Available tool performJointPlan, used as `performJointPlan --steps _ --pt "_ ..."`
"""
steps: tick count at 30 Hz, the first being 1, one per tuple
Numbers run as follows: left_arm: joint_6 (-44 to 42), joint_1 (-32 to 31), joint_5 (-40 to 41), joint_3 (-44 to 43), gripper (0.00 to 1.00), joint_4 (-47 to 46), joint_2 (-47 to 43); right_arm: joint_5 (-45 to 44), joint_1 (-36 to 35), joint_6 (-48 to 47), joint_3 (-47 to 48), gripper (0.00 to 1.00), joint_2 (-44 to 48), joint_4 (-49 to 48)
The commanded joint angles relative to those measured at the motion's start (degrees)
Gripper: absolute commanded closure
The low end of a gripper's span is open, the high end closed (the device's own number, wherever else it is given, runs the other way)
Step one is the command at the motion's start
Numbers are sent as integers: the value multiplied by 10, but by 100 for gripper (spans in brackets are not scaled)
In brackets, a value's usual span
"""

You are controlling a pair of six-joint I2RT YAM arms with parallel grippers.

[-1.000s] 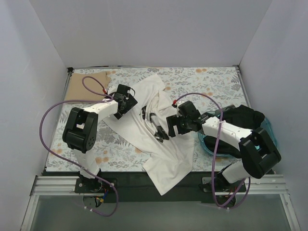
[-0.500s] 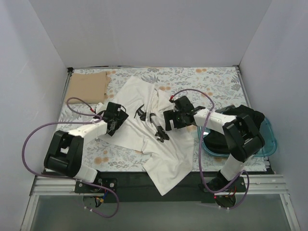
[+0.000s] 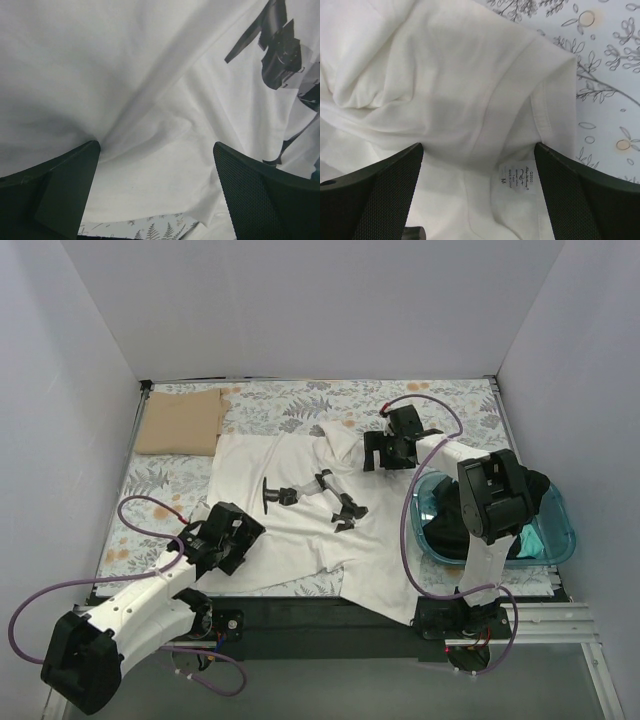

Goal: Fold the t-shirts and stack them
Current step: Flatten the tshirt out

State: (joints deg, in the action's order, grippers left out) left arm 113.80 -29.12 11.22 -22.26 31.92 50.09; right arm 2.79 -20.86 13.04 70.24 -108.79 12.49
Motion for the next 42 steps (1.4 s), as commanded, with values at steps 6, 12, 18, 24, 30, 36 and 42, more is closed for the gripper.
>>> performJointPlan --steps 6,12,18,24,30,36,42 --pt "114 -7 30 -20 2 228 4 -25 28 -32 99 2 -34 68" --pt "121 -8 90 -76 2 265 -38 15 28 -60 157 2 9 78" --pt "30 -8 165 -160 2 152 20 89 -15 -120 214 2 -18 70" --pt "-49 9 203 -224 2 18 149 40 -37 -129 331 11 -119 81" --pt "-111 77 139 -246 2 -90 260 29 -40 -147 431 20 -219 112" --pt "-141 107 125 -298 2 -99 395 10 -43 -148 436 40 -255 111" --pt "-152 120 143 -326 2 -98 482 -108 -42 -143 452 78 -255 103"
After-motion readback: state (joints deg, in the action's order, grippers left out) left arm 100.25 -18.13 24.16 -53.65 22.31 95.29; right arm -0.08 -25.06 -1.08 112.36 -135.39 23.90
